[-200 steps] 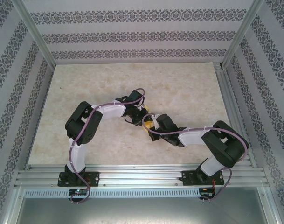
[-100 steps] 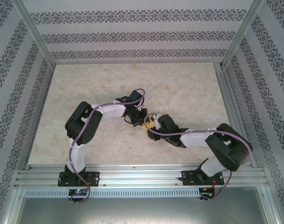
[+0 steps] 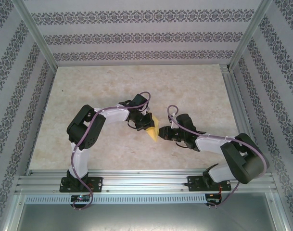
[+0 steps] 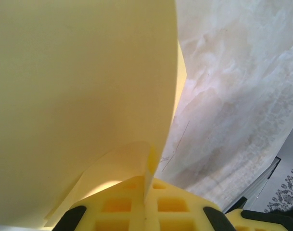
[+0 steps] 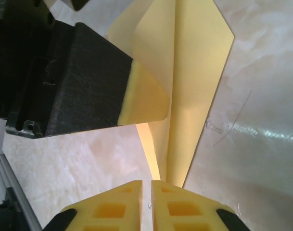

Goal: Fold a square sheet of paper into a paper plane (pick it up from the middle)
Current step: Fourth fold the wing at the center of the table.

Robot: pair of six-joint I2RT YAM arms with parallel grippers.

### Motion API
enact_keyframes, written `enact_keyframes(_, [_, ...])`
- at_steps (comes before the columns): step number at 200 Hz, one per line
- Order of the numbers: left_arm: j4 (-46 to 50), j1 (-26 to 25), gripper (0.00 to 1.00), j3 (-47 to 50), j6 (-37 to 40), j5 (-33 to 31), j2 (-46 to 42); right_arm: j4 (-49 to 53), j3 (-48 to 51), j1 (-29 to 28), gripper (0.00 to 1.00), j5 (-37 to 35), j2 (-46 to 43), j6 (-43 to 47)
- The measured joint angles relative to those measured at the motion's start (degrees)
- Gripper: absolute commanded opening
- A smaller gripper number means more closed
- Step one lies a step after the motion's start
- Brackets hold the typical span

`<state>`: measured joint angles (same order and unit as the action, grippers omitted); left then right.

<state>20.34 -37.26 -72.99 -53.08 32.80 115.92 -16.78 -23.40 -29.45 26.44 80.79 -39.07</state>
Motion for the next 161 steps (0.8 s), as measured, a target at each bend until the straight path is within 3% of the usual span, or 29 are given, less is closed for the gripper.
enact_keyframes(22, [-0.6,0.1,0.0,0.7,1.3,1.0,0.0,0.1,-0.5,0.7,0.07,1.7,1.2,-2.2])
enact_keyframes(35, [-1.1,0.1,0.0,1.2,1.8,1.4,-0.1,0.0,-1.2,0.7,0.15,2.7,2.1,-3.3])
enact_keyframes(49, [-1.6,0.3,0.0,1.9,1.9,1.8,-0.4,0.0,-2.1,0.7,0.17,3.7,2.8,-4.3])
enact_keyframes(89, [-3.0,0.5,0.0,3.0,2.3,3.4,-2.1,0.5,-4.0,0.7,0.08,3.9,4.0,-4.6])
enact_keyframes(161, [-4.2,0.9,0.0,4.0,4.9,4.5,-2.9,-0.3,-4.7,0.7,0.08,4.1,9.5,-5.9])
